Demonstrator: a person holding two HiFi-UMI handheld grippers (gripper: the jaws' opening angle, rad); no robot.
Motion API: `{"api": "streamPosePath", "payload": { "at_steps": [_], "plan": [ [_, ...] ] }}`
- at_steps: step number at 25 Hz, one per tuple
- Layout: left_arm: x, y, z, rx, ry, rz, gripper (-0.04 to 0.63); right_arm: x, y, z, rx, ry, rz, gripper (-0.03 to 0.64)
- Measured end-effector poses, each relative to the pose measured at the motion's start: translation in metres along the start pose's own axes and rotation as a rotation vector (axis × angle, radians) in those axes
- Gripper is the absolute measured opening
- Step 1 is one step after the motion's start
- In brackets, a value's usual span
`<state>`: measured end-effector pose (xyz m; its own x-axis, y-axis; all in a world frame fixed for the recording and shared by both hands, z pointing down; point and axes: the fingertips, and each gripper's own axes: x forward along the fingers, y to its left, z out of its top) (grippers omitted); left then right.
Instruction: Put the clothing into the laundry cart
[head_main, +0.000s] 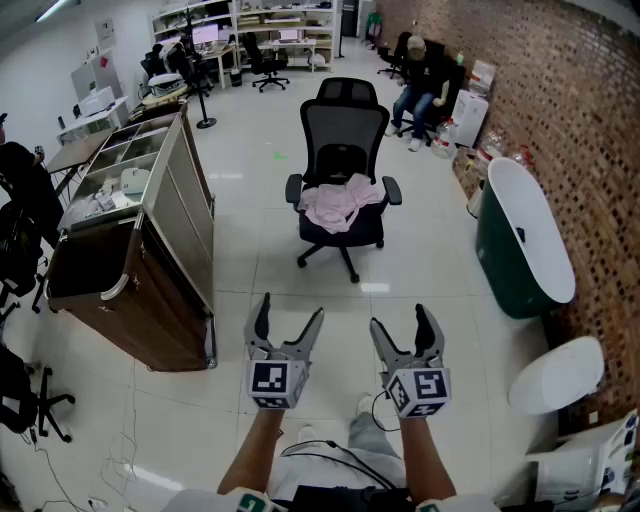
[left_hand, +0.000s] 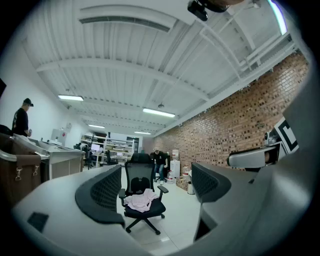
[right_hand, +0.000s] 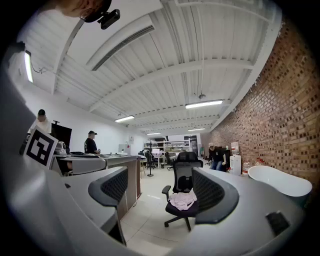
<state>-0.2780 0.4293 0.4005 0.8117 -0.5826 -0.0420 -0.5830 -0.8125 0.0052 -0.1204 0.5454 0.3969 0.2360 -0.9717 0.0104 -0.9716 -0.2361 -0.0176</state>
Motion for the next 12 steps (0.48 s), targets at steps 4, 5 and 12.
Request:
{"api": "streamPosePath", "payload": {
  "at_steps": [4, 5, 12],
  "plan": [
    [0.026, -0.018, -0.003, 0.018, 0.014, -0.001, 0.414, 0.009, -0.037, -0.003, 0.018, -0.003, -0.015, 0.434],
    [0.034, -0.022, -0.003, 0.022, 0.018, 0.001, 0.414, 0.013, -0.048, -0.002, 0.025, -0.007, -0.015, 0.434],
    [0.116, -0.039, 0.003, 0.021, 0.014, 0.073, 0.414, 0.076, -0.128, 0.023, 0.031, -0.068, 0.032, 0.434]
  ]
}}
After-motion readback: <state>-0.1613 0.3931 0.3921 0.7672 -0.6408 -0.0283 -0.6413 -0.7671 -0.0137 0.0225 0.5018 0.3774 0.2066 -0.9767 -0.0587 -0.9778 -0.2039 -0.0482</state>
